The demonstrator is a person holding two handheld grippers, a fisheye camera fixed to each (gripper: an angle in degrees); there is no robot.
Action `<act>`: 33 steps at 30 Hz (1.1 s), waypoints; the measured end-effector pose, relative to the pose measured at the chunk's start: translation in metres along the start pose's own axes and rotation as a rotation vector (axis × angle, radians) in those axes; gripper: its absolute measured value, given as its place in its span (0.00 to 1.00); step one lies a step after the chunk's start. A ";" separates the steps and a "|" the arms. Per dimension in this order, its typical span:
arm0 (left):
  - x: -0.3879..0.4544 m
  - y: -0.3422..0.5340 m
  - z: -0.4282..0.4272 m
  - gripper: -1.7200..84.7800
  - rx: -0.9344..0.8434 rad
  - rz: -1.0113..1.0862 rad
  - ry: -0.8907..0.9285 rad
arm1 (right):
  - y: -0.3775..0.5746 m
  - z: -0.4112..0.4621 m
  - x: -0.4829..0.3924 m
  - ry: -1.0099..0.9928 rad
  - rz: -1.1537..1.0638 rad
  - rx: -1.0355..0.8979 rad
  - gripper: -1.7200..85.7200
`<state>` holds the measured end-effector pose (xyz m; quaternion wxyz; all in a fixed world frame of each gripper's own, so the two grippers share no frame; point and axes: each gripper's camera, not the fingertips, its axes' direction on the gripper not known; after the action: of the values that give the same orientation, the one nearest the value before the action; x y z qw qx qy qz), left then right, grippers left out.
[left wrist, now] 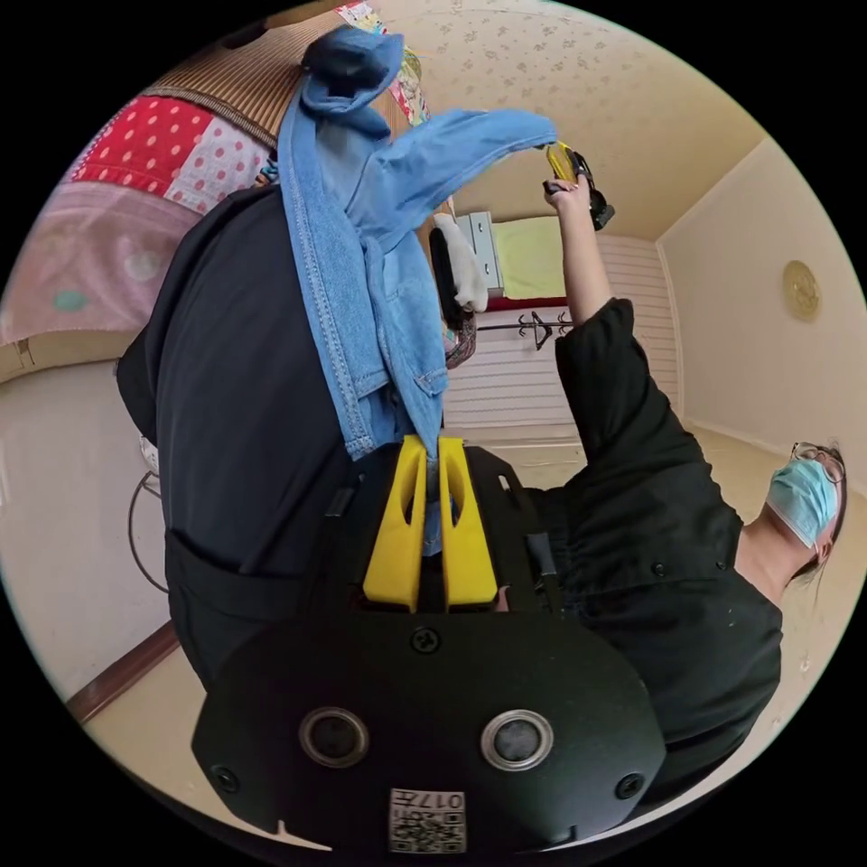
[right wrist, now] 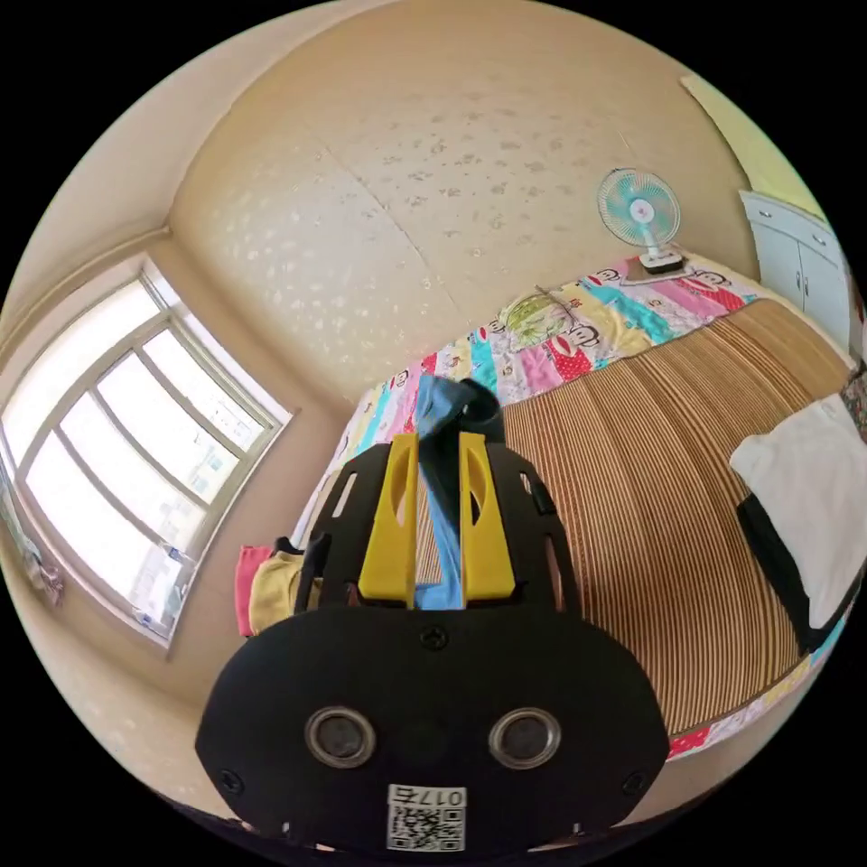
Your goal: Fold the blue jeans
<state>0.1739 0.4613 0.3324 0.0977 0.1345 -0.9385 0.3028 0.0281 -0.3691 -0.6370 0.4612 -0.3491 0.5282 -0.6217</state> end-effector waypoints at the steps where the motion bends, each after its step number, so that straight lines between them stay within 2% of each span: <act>1: -0.001 0.001 0.001 0.02 0.003 -0.001 0.003 | 0.003 0.011 -0.004 -0.004 -0.052 -0.124 0.12; 2: -0.003 0.004 0.004 0.02 0.006 -0.004 0.013 | 0.010 0.017 -0.009 0.009 -0.093 -0.179 0.12; 4: -0.007 0.007 0.009 0.02 0.010 -0.011 0.029 | 0.064 0.046 -0.030 0.162 -0.256 -0.346 0.12; 7: -0.013 0.009 0.019 0.02 -0.003 -0.022 0.052 | 0.149 0.071 -0.037 0.246 -0.372 -0.467 0.12; 11: -0.016 0.016 0.025 0.07 -0.010 -0.023 0.041 | 0.218 0.082 -0.018 0.024 -0.276 -0.617 0.08; 14: -0.003 0.027 0.014 0.13 0.048 -0.013 -0.061 | 0.254 0.076 -0.030 -0.035 -0.294 -0.702 0.05; 17: 0.034 0.034 -0.003 0.15 0.153 0.064 -0.257 | 0.291 0.069 -0.076 0.109 -0.498 -0.800 0.03; 19: 0.055 0.027 0.000 0.16 0.159 0.120 -0.331 | 0.323 0.066 -0.117 0.261 -0.713 -0.842 0.03; 21: 0.072 0.012 0.015 0.16 0.142 0.185 -0.318 | 0.337 0.067 -0.133 0.392 -0.788 -0.822 0.03; 23: 0.077 0.001 0.030 0.17 0.124 0.214 -0.265 | 0.337 0.067 -0.133 0.431 -0.799 -0.785 0.03; 26: 0.079 -0.009 0.055 0.16 0.131 0.250 -0.274 | 0.310 0.066 -0.095 0.394 -0.638 -0.748 0.04; 28: 0.075 -0.019 0.065 0.17 0.144 0.251 -0.360 | 0.283 0.056 -0.051 0.418 -0.503 -0.634 0.05; 30: 0.067 -0.042 0.068 0.20 0.201 0.235 -0.531 | 0.266 0.045 -0.018 0.448 -0.416 -0.519 0.08; 33: 0.059 -0.085 0.072 0.28 0.300 0.208 -0.731 | 0.241 0.033 0.038 0.541 -0.235 -0.385 0.20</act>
<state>0.1375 0.3411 0.3368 -0.2939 0.1502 -0.8654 0.3769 0.0950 -0.4197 -0.8679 0.1555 -0.3107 0.6951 -0.6294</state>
